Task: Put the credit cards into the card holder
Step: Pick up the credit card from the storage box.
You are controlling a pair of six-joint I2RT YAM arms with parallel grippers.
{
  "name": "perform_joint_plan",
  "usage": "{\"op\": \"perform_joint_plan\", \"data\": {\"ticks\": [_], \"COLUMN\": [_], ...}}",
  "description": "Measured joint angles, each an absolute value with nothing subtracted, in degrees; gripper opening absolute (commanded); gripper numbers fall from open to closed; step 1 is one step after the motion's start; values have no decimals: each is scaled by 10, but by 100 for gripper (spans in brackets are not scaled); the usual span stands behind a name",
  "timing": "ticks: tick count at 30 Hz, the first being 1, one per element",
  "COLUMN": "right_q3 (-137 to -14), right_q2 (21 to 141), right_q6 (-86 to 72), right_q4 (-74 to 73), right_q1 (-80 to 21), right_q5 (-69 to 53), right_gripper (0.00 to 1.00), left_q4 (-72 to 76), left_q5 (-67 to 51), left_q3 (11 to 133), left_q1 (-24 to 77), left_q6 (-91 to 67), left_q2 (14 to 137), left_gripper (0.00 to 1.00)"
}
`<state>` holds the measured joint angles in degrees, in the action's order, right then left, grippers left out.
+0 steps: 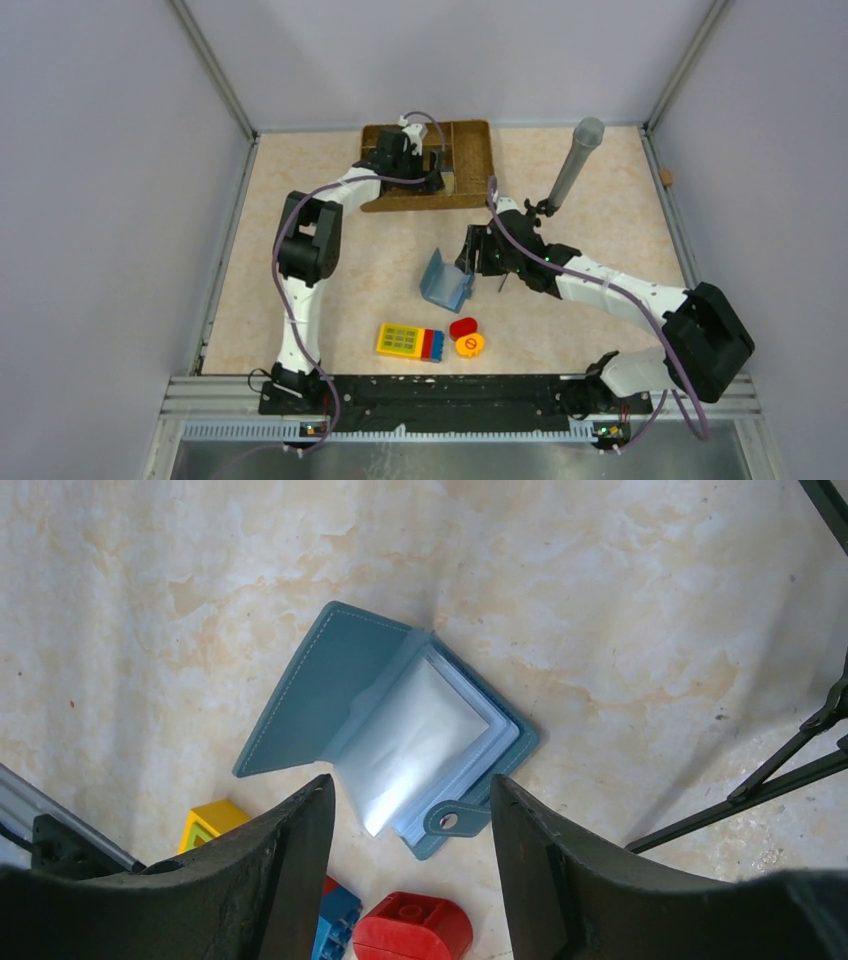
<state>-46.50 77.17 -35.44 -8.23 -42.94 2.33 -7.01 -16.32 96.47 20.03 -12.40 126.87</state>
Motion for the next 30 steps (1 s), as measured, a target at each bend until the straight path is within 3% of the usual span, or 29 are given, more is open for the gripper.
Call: {"op": "perform_joint_plan", "data": {"ticks": [2, 8, 14, 30], "right_q3": [-465, -464, -461, -461], "right_q2": [768, 766, 766, 766], "right_q6": [-358, -365, -370, -373], "right_q4": [-84, -84, -85, -86], "right_q1": [-426, -422, -421, -421], "right_q5": [23, 23, 22, 18], "right_gripper": [58, 56, 56, 56], "left_q4": [-69, -64, -35, 17], "left_q5": [-173, -197, -216, -222], "left_q3": [967, 967, 961, 914], "left_q1": [201, 200, 201, 195], "left_q6": [-118, -105, -101, -99], "left_q2": [1275, 1280, 1280, 1263], "left_gripper": [88, 64, 48, 31]}}
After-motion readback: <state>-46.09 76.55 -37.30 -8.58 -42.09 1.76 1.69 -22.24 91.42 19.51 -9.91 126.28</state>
